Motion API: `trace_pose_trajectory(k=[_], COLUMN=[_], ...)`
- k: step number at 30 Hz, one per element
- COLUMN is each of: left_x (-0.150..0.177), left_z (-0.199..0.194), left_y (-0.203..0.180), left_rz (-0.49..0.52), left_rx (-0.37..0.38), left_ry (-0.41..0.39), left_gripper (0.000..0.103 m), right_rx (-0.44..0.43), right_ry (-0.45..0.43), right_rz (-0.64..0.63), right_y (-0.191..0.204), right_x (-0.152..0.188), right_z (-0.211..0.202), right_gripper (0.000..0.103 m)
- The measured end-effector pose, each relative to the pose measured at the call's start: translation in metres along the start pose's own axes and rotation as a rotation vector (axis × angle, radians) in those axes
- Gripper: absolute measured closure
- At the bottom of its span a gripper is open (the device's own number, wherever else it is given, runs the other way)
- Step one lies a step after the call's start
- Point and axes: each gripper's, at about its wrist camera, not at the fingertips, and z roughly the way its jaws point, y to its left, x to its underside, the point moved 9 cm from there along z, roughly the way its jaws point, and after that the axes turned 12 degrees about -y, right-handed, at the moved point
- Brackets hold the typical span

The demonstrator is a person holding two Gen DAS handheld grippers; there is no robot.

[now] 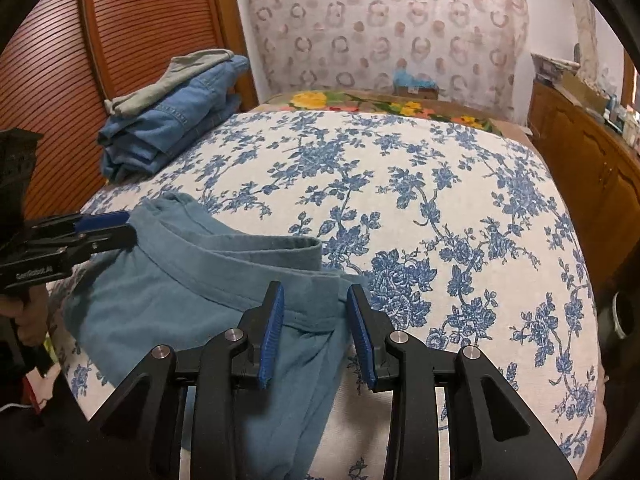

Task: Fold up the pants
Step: 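Grasp the folded shorts edge again with both grippers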

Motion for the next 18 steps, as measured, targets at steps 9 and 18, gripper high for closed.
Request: trace_pose_trajectory(k=[9, 18], left_x=[0.004, -0.013], left_z=[0.008, -0.017], left_y=[-0.002, -0.004], left_rz=[0.033, 0.004], left_rx=[-0.012, 0.024], left_ry=[0.009, -0.09], left_gripper=[0.071, 0.091], right_rx=[0.007, -0.05], right_ry=[0.002, -0.02], right_rz=[0.026, -0.009], right_y=[-0.008, 0.005], right_x=[-0.001, -0.006], right_z=[0.0, -0.004], right_gripper=[0.072, 0.092])
